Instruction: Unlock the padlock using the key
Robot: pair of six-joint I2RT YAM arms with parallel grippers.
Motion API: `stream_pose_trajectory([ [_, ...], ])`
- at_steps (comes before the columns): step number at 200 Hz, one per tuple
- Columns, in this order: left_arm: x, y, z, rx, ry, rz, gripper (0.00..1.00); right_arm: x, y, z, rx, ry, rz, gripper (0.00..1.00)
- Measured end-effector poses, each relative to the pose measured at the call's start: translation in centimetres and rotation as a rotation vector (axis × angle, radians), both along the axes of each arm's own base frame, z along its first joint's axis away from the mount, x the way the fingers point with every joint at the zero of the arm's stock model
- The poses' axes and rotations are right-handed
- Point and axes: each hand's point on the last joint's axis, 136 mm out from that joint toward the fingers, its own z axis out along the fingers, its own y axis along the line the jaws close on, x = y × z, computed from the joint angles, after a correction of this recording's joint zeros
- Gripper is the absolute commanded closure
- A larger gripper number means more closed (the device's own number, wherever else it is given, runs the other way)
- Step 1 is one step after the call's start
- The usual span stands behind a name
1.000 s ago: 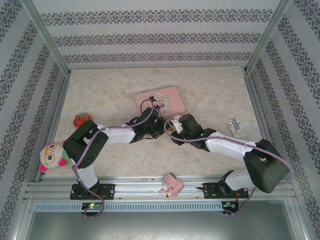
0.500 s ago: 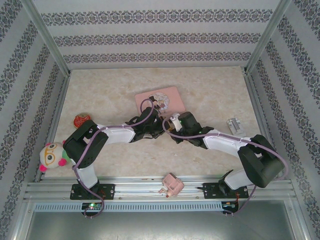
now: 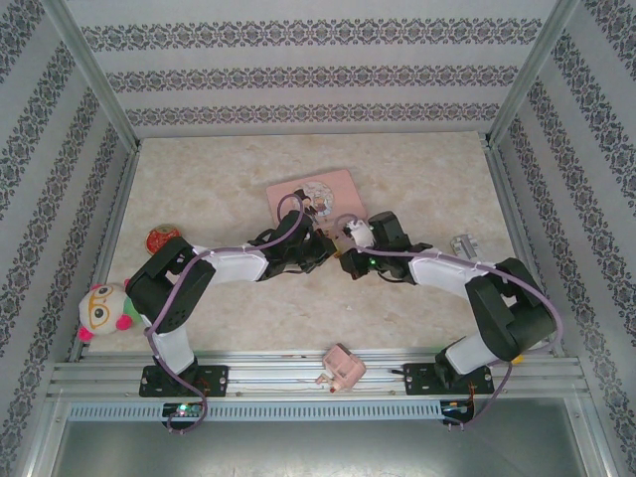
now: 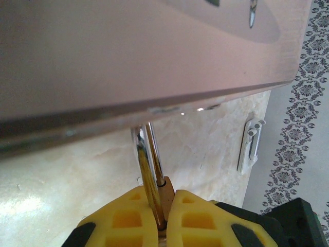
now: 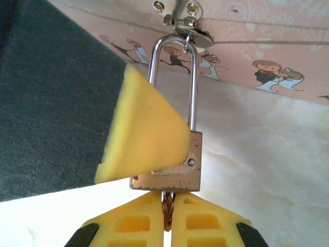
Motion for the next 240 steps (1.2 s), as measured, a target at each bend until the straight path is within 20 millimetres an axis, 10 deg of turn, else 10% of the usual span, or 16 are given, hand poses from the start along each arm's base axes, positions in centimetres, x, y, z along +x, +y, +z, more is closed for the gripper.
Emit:
stream_pose_trajectory([
  [160, 0.5, 0.1, 0.1, -0.011, -0.002, 0.009, 1.0, 0.6, 0.0, 0.5, 0.353, 0.434, -0.056, 1.0],
  [240, 0.3, 0.0, 0.3, -0.017, -0.001, -0.002, 0.6, 1.4, 0.1, 1.0, 0.398, 0.446, -0.068, 1.0],
])
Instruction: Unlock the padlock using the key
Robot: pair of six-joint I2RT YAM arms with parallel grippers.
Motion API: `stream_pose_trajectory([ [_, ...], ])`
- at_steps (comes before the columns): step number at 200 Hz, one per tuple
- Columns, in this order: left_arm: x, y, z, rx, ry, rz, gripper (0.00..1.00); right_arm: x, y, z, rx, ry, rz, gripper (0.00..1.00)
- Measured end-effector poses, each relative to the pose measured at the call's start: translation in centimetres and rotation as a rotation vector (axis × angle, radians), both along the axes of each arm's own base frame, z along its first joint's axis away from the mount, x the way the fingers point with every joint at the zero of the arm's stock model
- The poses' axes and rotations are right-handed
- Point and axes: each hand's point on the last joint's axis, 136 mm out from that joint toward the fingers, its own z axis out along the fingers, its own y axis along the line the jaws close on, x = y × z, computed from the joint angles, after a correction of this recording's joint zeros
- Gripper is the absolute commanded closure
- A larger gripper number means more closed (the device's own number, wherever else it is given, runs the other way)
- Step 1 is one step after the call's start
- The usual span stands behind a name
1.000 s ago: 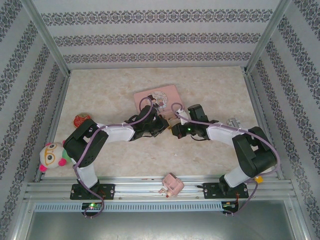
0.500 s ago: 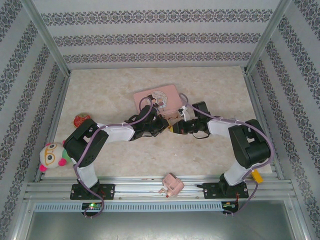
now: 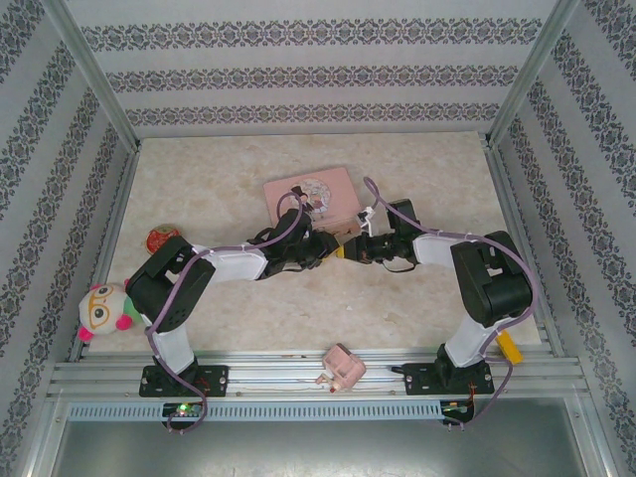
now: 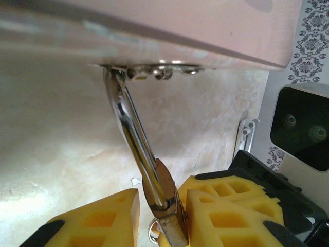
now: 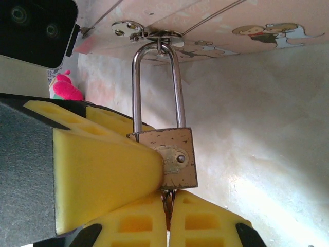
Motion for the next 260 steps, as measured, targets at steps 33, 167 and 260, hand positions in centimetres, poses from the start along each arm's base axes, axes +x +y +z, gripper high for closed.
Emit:
stream_pose_trajectory([
  [33, -0.3, 0.8, -0.1, 0.034, 0.014, 0.014, 0.33, 0.2, 0.0, 0.1, 0.003, -0.003, -0.005, 1.0],
  [167, -0.4, 3.4, 4.6, 0.089, -0.098, 0.1, 0.01, 2.9, 1.4, 1.2, 0.139, 0.045, -0.081, 1.0],
  [260, 0.5, 5.7, 4.3, 0.181, -0.146, 0.225, 0.01, 2.7, 2.3, 1.0, 0.136, 0.065, -0.088, 0.9],
])
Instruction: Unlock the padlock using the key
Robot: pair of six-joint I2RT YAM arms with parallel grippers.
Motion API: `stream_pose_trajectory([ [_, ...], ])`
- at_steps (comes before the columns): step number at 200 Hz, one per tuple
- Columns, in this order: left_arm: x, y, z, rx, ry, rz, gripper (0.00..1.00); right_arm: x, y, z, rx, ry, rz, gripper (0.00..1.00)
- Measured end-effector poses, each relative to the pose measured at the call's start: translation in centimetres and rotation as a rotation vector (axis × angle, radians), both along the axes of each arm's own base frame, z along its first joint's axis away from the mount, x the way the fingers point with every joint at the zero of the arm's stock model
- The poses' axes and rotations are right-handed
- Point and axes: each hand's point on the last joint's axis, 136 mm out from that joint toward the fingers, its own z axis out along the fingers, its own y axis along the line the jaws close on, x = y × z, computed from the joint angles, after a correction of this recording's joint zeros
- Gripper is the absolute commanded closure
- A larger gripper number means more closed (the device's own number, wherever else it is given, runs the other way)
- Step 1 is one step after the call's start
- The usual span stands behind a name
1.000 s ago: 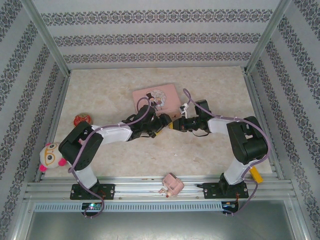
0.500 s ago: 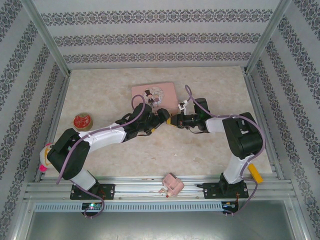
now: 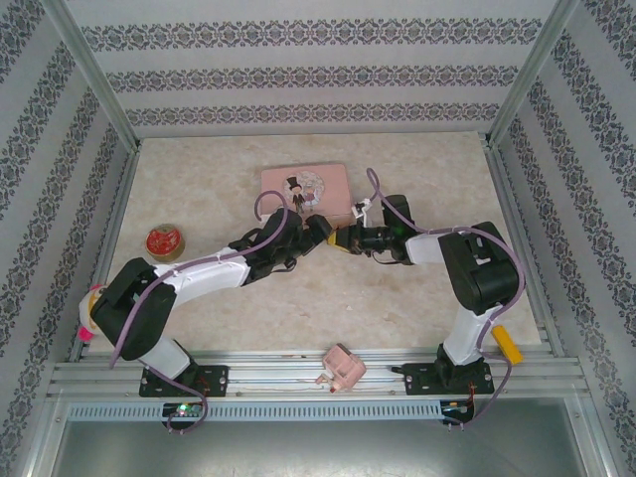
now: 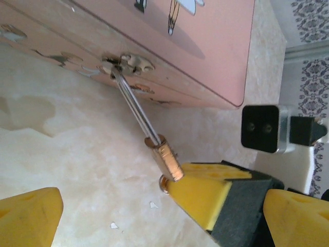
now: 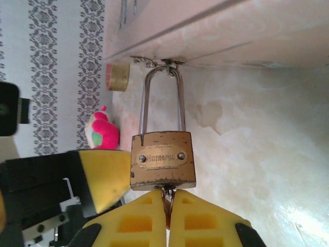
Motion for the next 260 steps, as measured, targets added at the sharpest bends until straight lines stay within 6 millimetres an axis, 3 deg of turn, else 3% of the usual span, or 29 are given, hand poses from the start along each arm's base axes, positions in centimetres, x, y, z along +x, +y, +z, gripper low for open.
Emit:
stream_pose_trajectory([
  [44, 0.5, 0.6, 0.8, 0.006, -0.029, 0.038, 0.01, -0.2, 0.3, -0.7, -0.045, -0.024, 0.015, 0.89],
  [64, 0.5, 0.7, 0.7, 0.006, -0.028, 0.049, 0.01, -0.1, 0.3, -0.9, -0.068, -0.037, 0.019, 0.84],
  [93, 0.7, 0.8, -0.5, 0.028, -0.011, 0.057, 0.0, -0.2, 0.7, -1.4, -0.116, -0.059, 0.029, 0.88],
  [106, 0.9, 0.7, -1.3, 0.034, -0.002, 0.06, 0.05, -0.2, 0.8, -1.6, -0.139, -0.072, 0.031, 0.93],
  [132, 1.3, 0.6, -2.8, 0.047, 0.014, 0.063, 0.07, -0.4, 0.7, -2.3, -0.179, -0.074, 0.035, 0.93],
  [177, 2.2, 1.6, -3.0, 0.048, 0.009, 0.091, 0.05, -1.0, 0.9, -2.3, -0.214, -0.084, 0.044, 0.77],
  [191, 2.5, 2.0, -2.4, 0.053, -0.007, 0.099, 0.0, -1.0, 0.9, -2.1, -0.22, -0.093, 0.045, 0.75],
  [260, 3.2, 5.4, 2.8, 0.132, -0.137, 0.14, 0.01, -1.8, 1.0, -3.1, -0.344, -0.103, 0.028, 0.65],
])
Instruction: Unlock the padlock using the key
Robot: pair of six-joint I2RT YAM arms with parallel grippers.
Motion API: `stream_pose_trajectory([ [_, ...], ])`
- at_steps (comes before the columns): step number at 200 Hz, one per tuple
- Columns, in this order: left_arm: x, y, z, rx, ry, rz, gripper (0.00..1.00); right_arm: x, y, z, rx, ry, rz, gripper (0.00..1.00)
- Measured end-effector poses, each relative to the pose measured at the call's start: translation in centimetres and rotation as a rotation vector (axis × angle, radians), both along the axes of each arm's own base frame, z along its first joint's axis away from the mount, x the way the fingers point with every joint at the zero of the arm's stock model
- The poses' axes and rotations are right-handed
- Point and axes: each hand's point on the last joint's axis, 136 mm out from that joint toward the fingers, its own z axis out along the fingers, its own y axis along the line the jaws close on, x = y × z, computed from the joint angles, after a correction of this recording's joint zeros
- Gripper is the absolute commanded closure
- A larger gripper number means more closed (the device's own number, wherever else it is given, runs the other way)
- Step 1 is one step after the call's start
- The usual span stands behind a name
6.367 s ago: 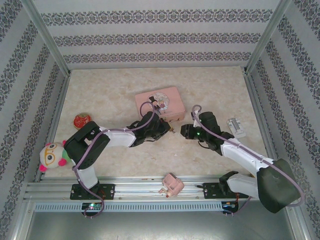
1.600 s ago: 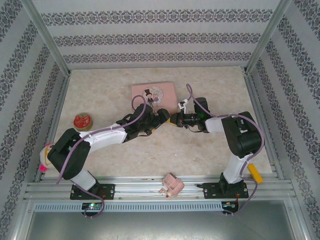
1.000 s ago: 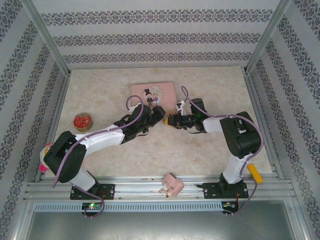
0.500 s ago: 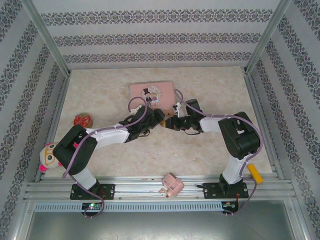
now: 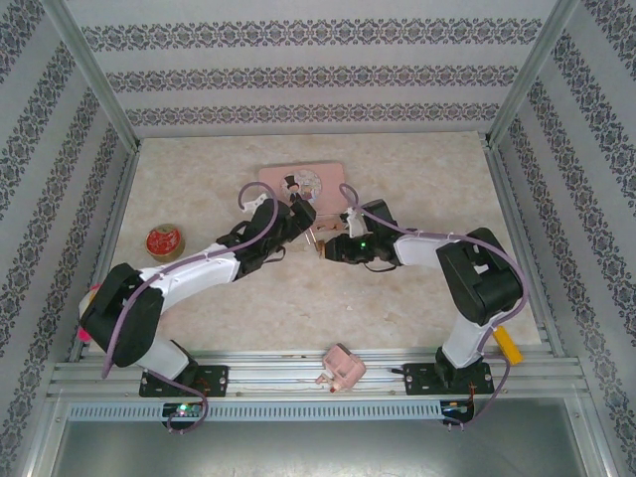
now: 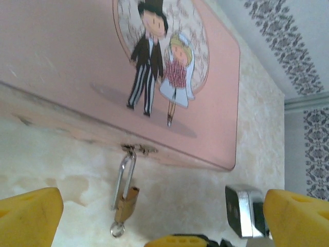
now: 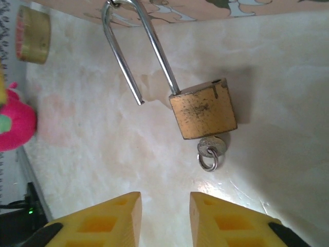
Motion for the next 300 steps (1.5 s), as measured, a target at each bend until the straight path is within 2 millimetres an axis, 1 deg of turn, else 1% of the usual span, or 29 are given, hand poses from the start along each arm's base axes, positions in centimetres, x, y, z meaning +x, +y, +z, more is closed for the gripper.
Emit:
stream_pose_trajectory([
  [13, 0.3, 1.0, 0.5, 0.026, -0.016, 0.014, 0.01, 0.2, -0.1, 0.0, -0.04, -0.023, -0.011, 0.62],
  [46, 1.5, 4.0, 1.6, 0.123, -0.028, 0.049, 0.01, 1.5, -0.4, 0.4, -0.122, -0.097, -0.031, 0.56],
  [63, 2.7, 5.4, 2.6, 0.173, -0.031, 0.063, 0.01, 2.5, -0.4, 0.8, -0.147, -0.131, -0.028, 0.54],
  [80, 4.0, 6.3, 3.5, 0.214, -0.039, 0.069, 0.01, 3.5, 0.0, 0.9, -0.164, -0.161, -0.014, 0.52],
  [93, 5.0, 6.8, 3.7, 0.247, -0.037, 0.068, 0.01, 4.1, 0.2, 0.7, -0.179, -0.174, -0.002, 0.51],
  [113, 6.1, 7.5, 2.8, 0.293, -0.003, 0.057, 0.01, 4.6, 0.4, 0.0, -0.202, -0.174, 0.019, 0.51],
  [146, 7.7, 8.3, 0.2, 0.36, 0.079, 0.018, 0.01, 4.9, 0.4, -1.1, -0.239, -0.166, 0.044, 0.51],
  [172, 8.8, 8.2, -1.2, 0.408, 0.124, -0.015, 0.01, 4.9, 0.4, -1.8, -0.255, -0.155, 0.061, 0.5],
  [205, 10.1, 7.6, -2.3, 0.435, 0.156, -0.051, 0.01, 5.2, 1.2, -1.9, -0.261, -0.17, 0.088, 0.5],
  [217, 10.2, 7.4, -2.8, 0.435, 0.17, -0.065, 0.0, 5.2, 1.5, -2.0, -0.265, -0.177, 0.099, 0.5],
  [249, 10.1, 6.9, -4.1, 0.427, 0.204, -0.096, 0.04, 5.6, 1.9, -2.1, -0.274, -0.189, 0.112, 0.52],
  [263, 9.9, 6.7, -4.3, 0.421, 0.212, -0.105, 0.05, 5.8, 1.9, -2.2, -0.286, -0.193, 0.113, 0.54],
  [281, 9.7, 6.6, -4.6, 0.413, 0.219, -0.115, 0.07, 5.8, 1.8, -2.3, -0.309, -0.196, 0.115, 0.54],
  [300, 9.0, 6.6, -5.7, 0.404, 0.244, -0.123, 0.08, 5.9, 1.6, -2.6, -0.348, -0.202, 0.107, 0.54],
])
